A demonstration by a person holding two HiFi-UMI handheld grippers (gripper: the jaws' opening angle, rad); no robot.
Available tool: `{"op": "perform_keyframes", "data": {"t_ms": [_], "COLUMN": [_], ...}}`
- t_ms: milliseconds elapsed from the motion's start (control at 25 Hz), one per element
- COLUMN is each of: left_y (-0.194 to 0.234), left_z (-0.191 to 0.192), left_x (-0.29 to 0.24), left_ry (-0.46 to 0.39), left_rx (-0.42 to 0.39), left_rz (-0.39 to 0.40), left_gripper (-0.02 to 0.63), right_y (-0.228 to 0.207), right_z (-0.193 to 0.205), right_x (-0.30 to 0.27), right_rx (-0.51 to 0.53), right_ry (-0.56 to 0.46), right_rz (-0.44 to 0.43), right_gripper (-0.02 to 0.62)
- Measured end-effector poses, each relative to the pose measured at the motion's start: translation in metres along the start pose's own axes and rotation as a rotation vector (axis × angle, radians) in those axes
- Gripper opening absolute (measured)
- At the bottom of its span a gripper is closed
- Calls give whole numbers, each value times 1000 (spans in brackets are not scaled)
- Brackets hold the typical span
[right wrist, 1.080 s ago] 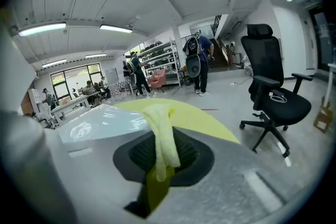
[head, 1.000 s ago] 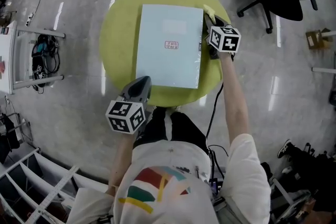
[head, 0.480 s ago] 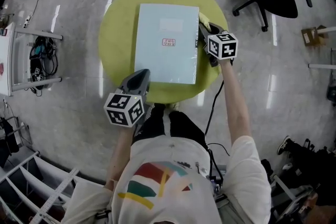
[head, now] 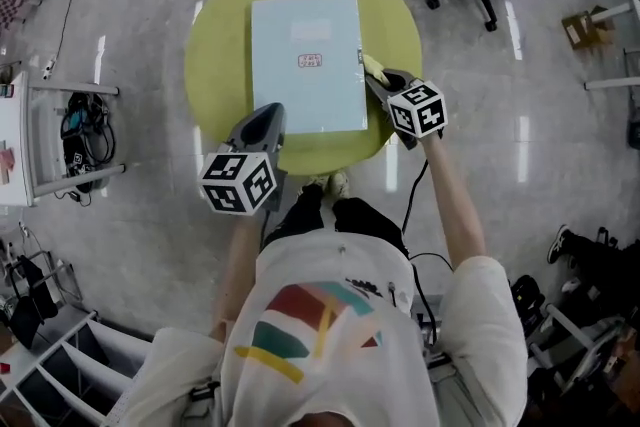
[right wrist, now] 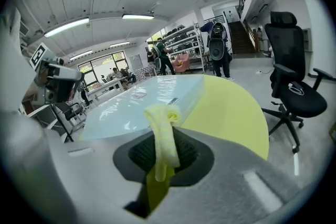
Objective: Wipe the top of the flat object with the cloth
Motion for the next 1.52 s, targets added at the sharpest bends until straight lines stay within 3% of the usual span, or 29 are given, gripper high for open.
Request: {"op": "perform_keyframes", "data": {"t_ms": [360,680,1360,1520], "left_y": [-20,-32,-38,-35], "left_z": [-37,-38,-44,-47], "left_x": [8,11,22,25], "left_ry": [-94,-116,-151,-163], "left_rx": [-25,-40,-73,-68], "left_rz": [43,73,89,80], "left_gripper": [14,14,14,14], "right_y": [56,84,95,87], "right_z": [52,86,97,92], "right_x": [40,54,61,62], "right_rx": [-61,-116,-135,-132], "right_ry": [38,41,48,56], "right_rz": [-25,-14,5,45], "right_gripper": [28,28,28,28]}}
Point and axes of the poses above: the fingertips, and each gripper's own axes: x backward along the fingers, y to its left, z out of its underside, the point moved 2 cm from there along x, backward along the fingers, and after that the axes turned 2 degrees about -z, right-handed, at the moved point
